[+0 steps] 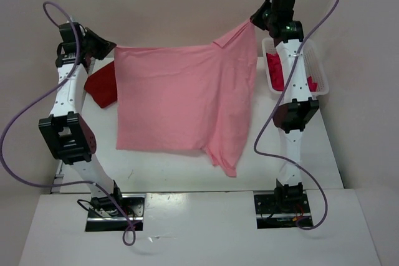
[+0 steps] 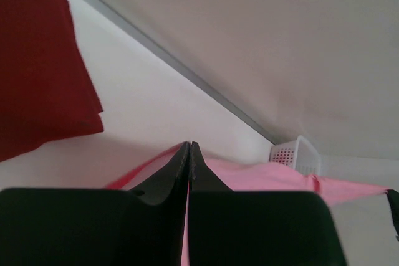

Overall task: Fold and stack the t-shirts
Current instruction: Flatten out the tshirt

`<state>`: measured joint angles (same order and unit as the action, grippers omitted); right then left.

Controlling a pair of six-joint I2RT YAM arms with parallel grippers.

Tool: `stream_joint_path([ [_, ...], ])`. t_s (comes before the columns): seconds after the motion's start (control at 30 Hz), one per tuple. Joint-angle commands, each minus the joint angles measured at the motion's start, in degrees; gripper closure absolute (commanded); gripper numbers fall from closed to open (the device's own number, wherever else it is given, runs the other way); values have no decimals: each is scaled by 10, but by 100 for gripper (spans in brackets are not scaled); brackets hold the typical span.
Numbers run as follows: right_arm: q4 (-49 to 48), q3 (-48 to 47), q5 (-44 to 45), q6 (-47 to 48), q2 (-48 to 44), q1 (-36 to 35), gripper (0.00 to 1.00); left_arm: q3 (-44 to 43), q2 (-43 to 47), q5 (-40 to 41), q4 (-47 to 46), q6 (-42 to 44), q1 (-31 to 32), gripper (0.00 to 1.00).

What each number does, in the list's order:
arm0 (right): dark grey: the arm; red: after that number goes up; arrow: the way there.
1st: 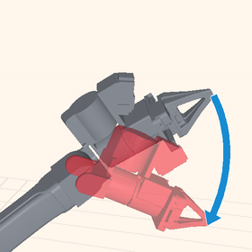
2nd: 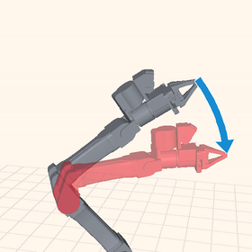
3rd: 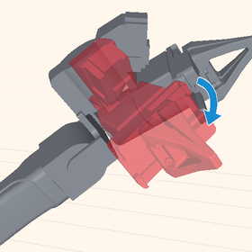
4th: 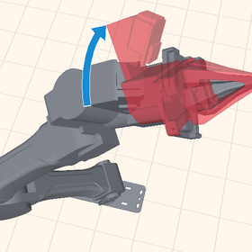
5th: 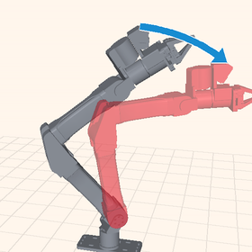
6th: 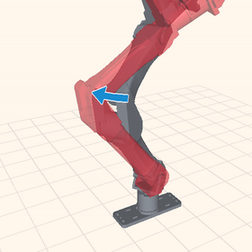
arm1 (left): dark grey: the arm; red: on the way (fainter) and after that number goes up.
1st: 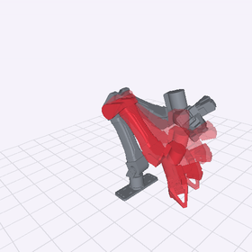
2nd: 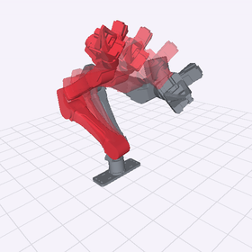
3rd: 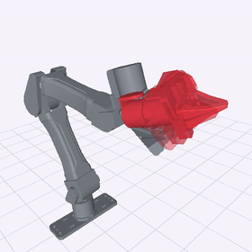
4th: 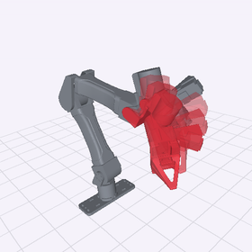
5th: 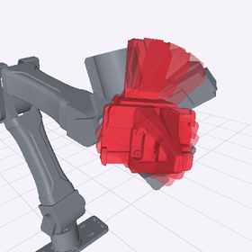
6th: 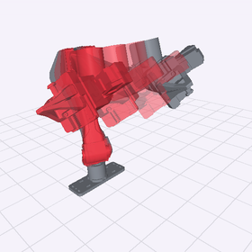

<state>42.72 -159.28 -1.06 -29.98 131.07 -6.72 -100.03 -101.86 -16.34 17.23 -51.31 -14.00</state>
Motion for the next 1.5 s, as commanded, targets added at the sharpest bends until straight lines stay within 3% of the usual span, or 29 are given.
stream_joint_path([
  [0.0,-67,-47,-32,-15,-79,4,100,-92,11,-5,-49,-3,6,100],
  [0.23,-150,-42,-61,-45,-172,24,100,-221,-5,-14,-21,-18,6,100],
  [0.37,-115,-17,-64,-42,-207,31,100,-230,10,-7,-26,-18,-8,100],
  [0.43,-92,44,-58,-24,-223,31,100,-219,20,-7,-26,-18,-8,100],
  [0.5,-47,92,-58,-3,-250,31,100,-171,38,-2,-53,-11,-8,100],
  [0.8,-75,710,-51,5,-508,31,100,176,169,-29,-122,30,0,100],
  [0.83,-75,752,-66,0,-526,31,100,250,180,-29,-128,31,0,100],
  [1.0,-43,963,-84,-11,-606,31,100,432,252,-24,-116,74,0,100],
  [1.23,59,1054,-118,-38,-718,31,100,590,336,-19,-49,101,0,100],
  [1.47,187,1069,-128,-54,-817,26,100,612,431,-38,80,102,0,100],
])
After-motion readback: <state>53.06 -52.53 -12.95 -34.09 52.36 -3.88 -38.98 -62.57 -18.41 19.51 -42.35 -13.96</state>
